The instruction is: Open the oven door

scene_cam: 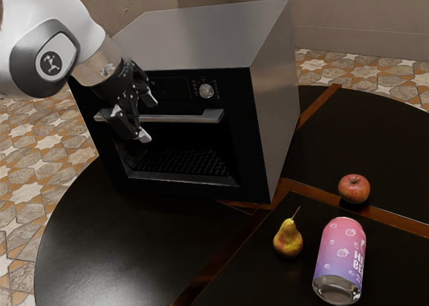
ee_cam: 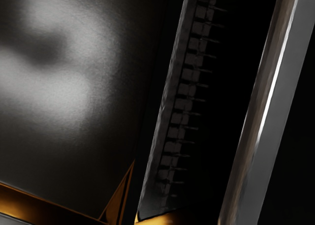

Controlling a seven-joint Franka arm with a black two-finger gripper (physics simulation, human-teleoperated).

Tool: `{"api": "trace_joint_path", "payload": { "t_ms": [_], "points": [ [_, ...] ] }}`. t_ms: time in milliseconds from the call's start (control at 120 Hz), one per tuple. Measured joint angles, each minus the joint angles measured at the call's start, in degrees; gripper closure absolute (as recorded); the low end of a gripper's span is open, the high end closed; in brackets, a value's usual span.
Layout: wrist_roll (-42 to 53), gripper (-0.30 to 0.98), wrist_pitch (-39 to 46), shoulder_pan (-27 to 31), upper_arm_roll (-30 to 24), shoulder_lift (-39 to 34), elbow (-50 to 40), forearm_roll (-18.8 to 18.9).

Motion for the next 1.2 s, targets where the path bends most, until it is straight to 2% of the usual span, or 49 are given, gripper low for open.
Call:
{"api": "trace_joint_path", "payload": {
  "t_ms": [625,875,983,1117,1200],
  "points": [
    [-0.1,0.00,6.8,1.0,0.0,-0.2,-7.2,-0.4],
    [-0.2,0.01,10.6,2.6,0.6,-11.8,-21.9,0.3],
    [-0.8,0.03,13.0,5.0,0.7,-20.9,-30.7,1.2],
    [-1.4,0.02,14.4,9.0,1.8,-36.5,-41.9,1.2],
    [-1.4,0.02,14.4,9.5,2.2,-40.1,-44.0,1.0]
  ]
}}
